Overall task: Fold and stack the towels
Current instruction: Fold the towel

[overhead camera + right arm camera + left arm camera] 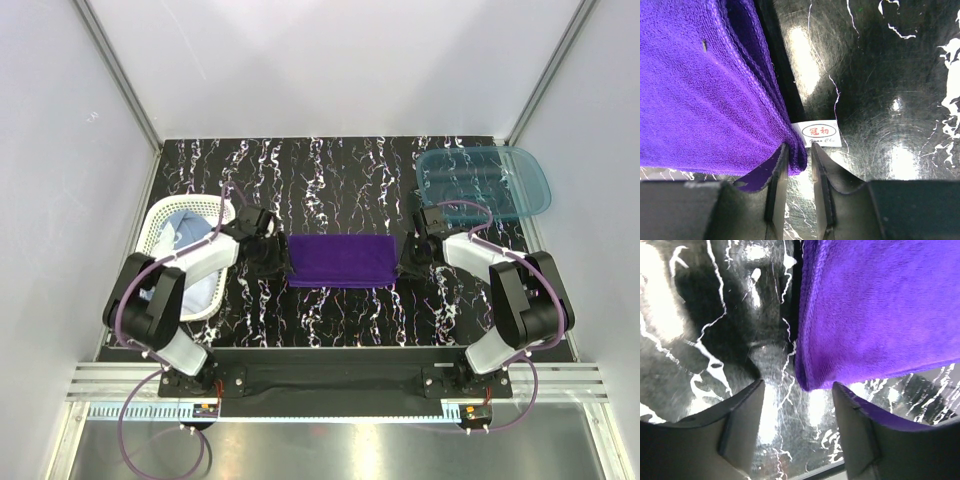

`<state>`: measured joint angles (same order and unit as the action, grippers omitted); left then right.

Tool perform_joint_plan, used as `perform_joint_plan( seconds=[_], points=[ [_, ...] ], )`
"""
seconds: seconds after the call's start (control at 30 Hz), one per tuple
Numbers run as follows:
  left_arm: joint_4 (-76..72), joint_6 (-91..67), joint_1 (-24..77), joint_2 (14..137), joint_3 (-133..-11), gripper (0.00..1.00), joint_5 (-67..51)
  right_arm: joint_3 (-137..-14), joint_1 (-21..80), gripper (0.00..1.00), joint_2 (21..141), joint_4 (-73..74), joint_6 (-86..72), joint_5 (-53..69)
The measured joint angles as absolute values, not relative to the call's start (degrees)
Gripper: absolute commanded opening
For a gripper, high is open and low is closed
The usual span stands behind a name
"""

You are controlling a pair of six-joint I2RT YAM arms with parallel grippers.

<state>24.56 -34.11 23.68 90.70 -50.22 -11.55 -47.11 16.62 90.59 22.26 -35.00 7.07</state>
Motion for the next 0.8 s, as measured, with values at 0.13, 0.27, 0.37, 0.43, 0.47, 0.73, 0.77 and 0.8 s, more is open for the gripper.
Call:
perform_joint_plan(
  seconds=[0.13,0.27,0.37,0.43,0.47,0.73,0.77,0.8],
  points=[
    [24.51,-35.94,23.68,86.87,-50.22,0.64,-9.54,-46.81,16.62,0.28,90.48,21.8,-35.29,7.07],
    [23.27,-38.0,23.66,85.56,-50.19,0.65,-7.86,-46.74,16.62,0.28,90.48,21.65,-35.29,7.09],
    [21.85,-39.38,23.57,86.56,-49.74,0.59,-7.57,-46.57,16.64,0.27,90.39,21.37,-35.27,7.09],
    [20.64,-39.92,23.57,88.18,-49.19,0.56,-7.6,-46.46,16.69,0.27,90.26,21.23,-35.24,7.05],
    [20.27,-40.21,23.57,89.1,-48.82,0.55,-7.6,-46.46,16.73,0.27,90.21,21.23,-35.24,7.03],
    [18.22,-41.01,23.51,90.28,-46.72,0.41,-7.42,-46.41,16.78,0.21,90.11,21.12,-35.22,6.98],
    [18.24,-41.01,23.51,90.28,-46.72,0.39,-7.35,-46.41,16.8,0.19,90.11,21.06,-35.2,6.98],
    [18.28,-40.97,23.51,90.28,-46.72,0.36,-7.31,-46.41,16.82,0.18,90.11,21.06,-35.2,6.98]
  ],
)
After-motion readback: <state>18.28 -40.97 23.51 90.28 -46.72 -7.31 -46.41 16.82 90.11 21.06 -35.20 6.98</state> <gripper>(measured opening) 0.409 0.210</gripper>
